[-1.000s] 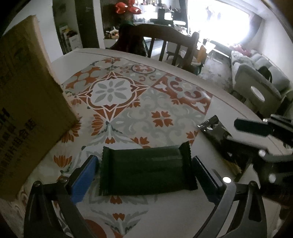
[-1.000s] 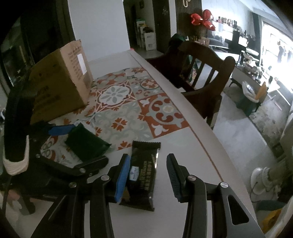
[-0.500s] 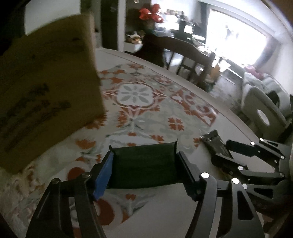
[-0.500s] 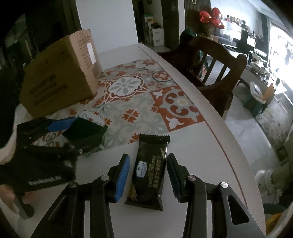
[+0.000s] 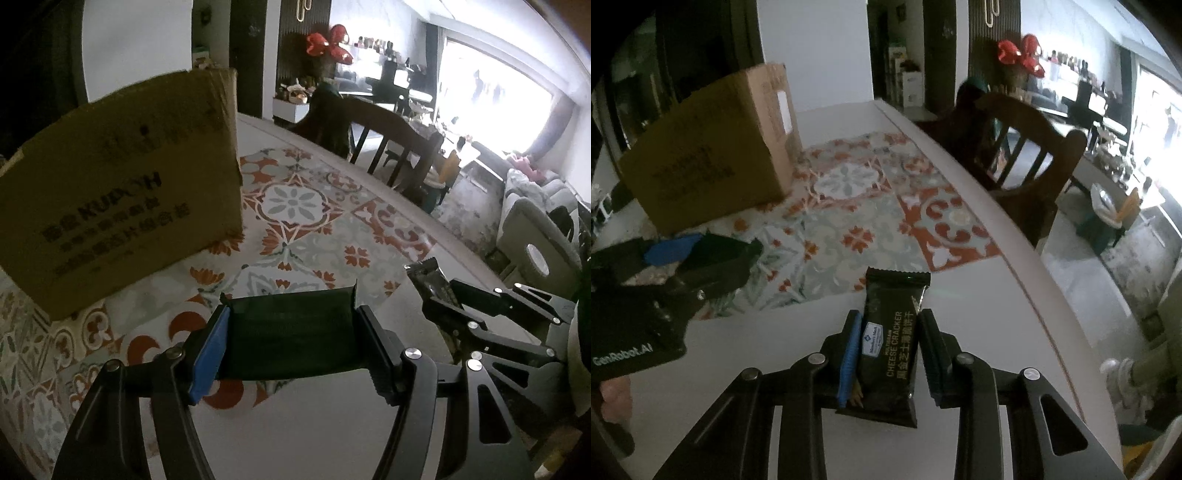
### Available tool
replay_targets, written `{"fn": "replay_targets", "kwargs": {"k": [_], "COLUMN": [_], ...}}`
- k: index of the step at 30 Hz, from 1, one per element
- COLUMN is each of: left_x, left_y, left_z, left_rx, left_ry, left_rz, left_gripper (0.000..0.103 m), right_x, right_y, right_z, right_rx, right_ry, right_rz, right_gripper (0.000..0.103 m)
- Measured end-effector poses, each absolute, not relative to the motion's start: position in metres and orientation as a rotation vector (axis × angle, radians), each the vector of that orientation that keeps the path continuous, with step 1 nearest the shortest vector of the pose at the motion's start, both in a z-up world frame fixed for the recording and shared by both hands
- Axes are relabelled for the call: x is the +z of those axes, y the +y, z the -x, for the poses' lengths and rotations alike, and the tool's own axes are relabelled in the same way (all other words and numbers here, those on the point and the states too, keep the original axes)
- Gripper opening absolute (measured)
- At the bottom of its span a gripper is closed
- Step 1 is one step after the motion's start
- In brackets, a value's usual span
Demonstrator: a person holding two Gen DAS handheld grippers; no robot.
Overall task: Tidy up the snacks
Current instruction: 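Carry the green pack and cheese cracker pack in both tools over the box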
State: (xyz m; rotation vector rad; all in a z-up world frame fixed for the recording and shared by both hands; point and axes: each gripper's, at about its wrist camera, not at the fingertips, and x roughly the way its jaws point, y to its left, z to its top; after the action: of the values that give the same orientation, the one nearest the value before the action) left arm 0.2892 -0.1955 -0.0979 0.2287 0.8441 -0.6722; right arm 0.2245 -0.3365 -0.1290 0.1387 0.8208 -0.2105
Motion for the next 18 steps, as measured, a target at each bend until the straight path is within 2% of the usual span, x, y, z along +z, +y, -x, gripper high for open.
{"fn": "replay_targets", "kwargs": {"k": [18], "left_x": [-0.007], "left_y": [-0.134], "left_z": [-0.278], "left_rx": [-0.52], "left_ry": [0.638], "left_rz": [-0.112], "left_gripper": [0.067], "right_x": [-0.036], "right_y": [-0.294], "right_z": [-0.227], "right_rx": [-0.066], "right_ry": [0.584], "right_rz": [-0.102], "right_gripper": [0.032]}}
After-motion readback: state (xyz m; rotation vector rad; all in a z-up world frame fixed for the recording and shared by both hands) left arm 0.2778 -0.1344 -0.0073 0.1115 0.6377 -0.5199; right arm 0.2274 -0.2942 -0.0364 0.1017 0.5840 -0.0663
